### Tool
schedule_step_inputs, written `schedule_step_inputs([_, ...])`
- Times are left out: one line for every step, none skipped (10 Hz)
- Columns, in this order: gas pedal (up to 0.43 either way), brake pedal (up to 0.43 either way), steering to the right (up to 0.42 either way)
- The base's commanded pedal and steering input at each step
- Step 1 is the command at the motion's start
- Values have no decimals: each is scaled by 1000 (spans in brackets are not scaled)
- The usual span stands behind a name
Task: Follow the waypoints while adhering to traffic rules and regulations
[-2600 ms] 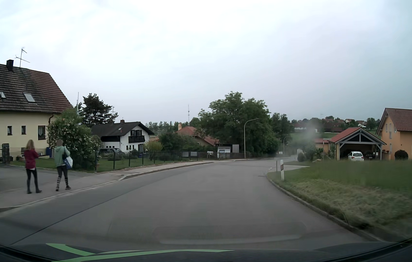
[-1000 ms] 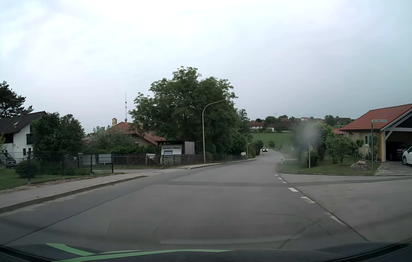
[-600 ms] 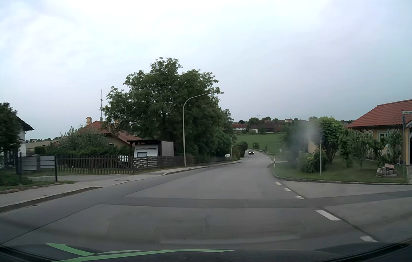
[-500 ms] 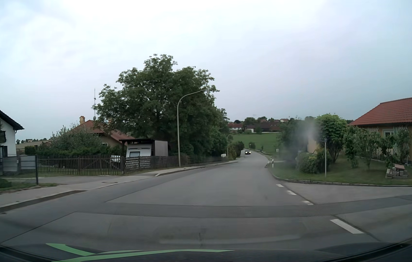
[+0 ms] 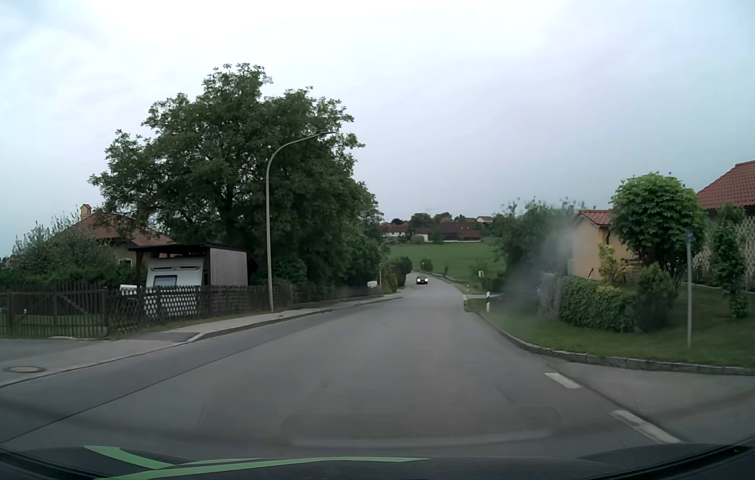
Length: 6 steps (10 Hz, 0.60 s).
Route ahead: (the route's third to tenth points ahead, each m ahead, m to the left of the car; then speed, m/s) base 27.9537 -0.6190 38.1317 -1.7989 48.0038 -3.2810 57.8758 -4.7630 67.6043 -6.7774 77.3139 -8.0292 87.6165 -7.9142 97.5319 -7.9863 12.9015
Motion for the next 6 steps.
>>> schedule_step_inputs([20,0,44])
schedule_step_inputs([20,0,41])
schedule_step_inputs([20,0,39])
schedule_step_inputs([20,0,37])
schedule_step_inputs([20,0,34])
schedule_step_inputs([20,0,31])
